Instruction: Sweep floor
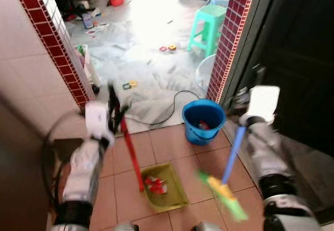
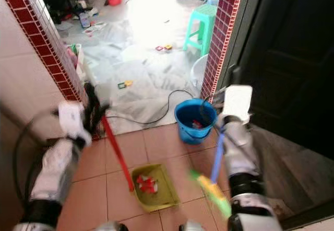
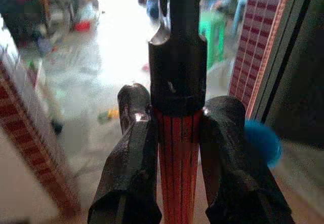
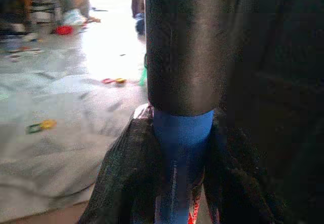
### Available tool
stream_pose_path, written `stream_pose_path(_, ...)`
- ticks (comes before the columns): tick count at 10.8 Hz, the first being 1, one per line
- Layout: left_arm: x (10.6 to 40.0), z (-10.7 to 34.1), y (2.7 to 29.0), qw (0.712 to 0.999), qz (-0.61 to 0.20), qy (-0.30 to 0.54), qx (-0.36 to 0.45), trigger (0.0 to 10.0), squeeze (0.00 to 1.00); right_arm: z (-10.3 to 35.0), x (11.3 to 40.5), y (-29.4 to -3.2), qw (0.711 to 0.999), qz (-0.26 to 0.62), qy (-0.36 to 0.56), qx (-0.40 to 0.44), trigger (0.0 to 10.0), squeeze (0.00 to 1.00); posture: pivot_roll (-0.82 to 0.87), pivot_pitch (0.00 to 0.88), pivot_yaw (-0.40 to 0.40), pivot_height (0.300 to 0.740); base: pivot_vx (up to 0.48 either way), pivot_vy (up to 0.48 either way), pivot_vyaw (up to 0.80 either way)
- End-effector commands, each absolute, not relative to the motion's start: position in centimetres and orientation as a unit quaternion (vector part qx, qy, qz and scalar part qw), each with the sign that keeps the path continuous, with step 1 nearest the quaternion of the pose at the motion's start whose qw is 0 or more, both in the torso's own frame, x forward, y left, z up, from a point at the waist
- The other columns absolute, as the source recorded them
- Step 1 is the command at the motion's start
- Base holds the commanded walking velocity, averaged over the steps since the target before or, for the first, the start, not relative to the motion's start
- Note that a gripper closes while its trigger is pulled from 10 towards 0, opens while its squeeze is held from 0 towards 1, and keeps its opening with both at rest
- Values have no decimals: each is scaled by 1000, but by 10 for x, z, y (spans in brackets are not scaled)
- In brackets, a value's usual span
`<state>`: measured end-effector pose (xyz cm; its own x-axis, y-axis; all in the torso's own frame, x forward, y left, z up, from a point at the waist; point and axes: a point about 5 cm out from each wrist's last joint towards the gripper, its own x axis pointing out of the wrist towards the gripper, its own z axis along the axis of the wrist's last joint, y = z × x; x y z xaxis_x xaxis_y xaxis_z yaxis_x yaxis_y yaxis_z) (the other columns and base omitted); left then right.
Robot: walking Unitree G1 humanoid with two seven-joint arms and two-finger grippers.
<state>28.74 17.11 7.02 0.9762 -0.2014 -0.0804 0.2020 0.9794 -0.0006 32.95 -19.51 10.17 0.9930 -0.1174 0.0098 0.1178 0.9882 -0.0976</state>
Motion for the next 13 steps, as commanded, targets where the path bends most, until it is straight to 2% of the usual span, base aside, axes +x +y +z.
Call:
stream_pose_path(1,292,82,176,995,-94,7,24,10000,0,100,328,-186,999,-44,-7,-25,10000,0,-67,0,49,740,0,0,0)
stream_pose_path(5,297,93,172,994,-101,-22,21,10000,0,101,328,-188,999,-43,-12,-28,10000,0,-67,0,51,740,0,0,0)
stream_pose_path(9,313,165,190,988,-59,-140,-9,10000,0,93,324,-218,989,-102,14,-106,10000,0,-61,0,40,740,0,0,0)
stream_pose_path(10,318,198,188,979,-63,-190,-27,10000,0,91,326,-221,986,-115,23,-116,10000,0,-57,0,42,740,0,0,-800)
stream_pose_path(13,319,231,179,966,-77,-236,-68,10000,0,90,328,-217,987,-112,23,-116,10000,0,-60,0,42,740,91,0,-800)
